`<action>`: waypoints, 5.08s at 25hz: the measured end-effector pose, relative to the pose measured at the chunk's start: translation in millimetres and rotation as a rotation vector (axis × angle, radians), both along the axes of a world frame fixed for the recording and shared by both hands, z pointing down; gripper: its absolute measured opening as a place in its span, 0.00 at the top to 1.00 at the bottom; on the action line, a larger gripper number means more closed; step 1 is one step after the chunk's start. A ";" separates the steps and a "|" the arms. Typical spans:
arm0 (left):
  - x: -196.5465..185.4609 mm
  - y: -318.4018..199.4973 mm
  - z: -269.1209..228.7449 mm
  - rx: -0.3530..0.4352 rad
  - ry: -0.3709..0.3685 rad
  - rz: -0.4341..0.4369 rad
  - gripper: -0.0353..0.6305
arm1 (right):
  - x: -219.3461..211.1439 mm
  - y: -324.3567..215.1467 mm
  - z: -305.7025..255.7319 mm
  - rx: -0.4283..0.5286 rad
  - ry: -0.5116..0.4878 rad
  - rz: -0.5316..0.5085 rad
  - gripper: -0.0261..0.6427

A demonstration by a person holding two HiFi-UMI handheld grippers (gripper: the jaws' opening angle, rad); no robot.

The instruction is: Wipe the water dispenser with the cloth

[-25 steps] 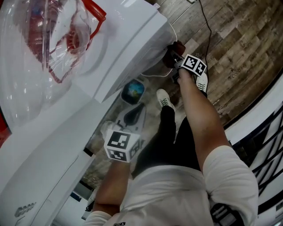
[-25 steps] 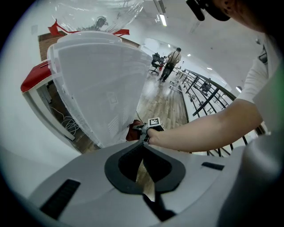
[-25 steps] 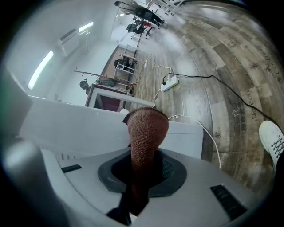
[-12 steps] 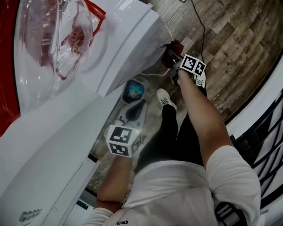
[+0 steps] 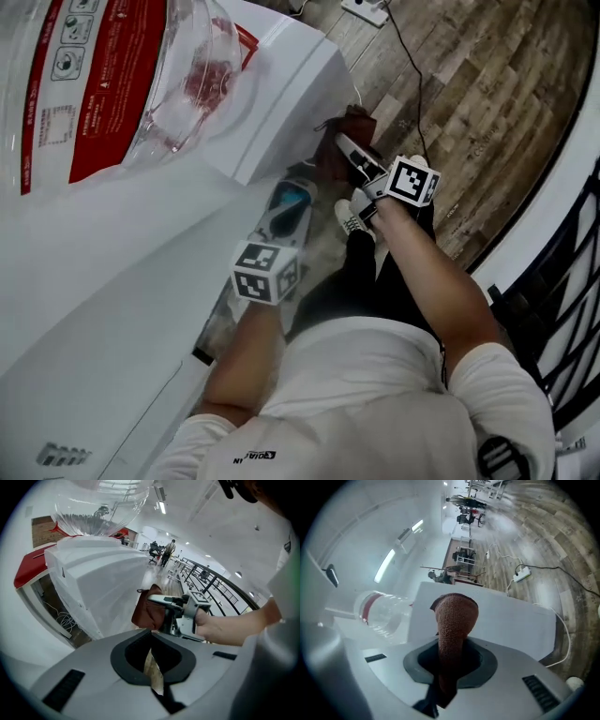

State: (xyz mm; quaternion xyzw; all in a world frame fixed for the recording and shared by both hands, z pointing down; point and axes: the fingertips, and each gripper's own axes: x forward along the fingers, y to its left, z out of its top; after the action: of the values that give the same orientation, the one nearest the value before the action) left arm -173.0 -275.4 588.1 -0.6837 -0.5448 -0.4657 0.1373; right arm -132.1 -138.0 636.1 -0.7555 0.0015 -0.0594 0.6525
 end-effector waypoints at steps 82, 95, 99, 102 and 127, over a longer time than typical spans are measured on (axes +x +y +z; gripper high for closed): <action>-12.4 34.1 41.5 0.090 -0.009 -0.184 0.96 | -6.0 -38.2 252.1 0.047 -0.340 -0.311 0.87; -19.8 156.4 -2.0 -0.014 0.010 -0.142 0.96 | -42.5 78.1 94.9 -0.257 -0.154 -0.456 0.87; -21.1 186.5 -33.5 -0.044 0.022 -0.138 0.96 | -54.9 111.4 17.3 -0.372 -0.069 -0.504 0.87; -15.7 205.3 -60.2 -0.074 0.044 -0.140 0.96 | -57.6 134.7 -45.8 -0.444 0.006 -0.518 0.87; 92.2 344.1 -171.5 -0.337 0.170 -0.190 0.96 | 44.1 265.5 -244.9 -0.810 0.139 -0.660 0.87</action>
State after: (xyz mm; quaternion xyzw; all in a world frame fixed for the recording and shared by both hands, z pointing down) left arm -80.8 68.7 416.5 -0.7821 -0.5345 -0.3197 0.0221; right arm -88.1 127.4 391.2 -0.9085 0.2595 -0.2074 0.2533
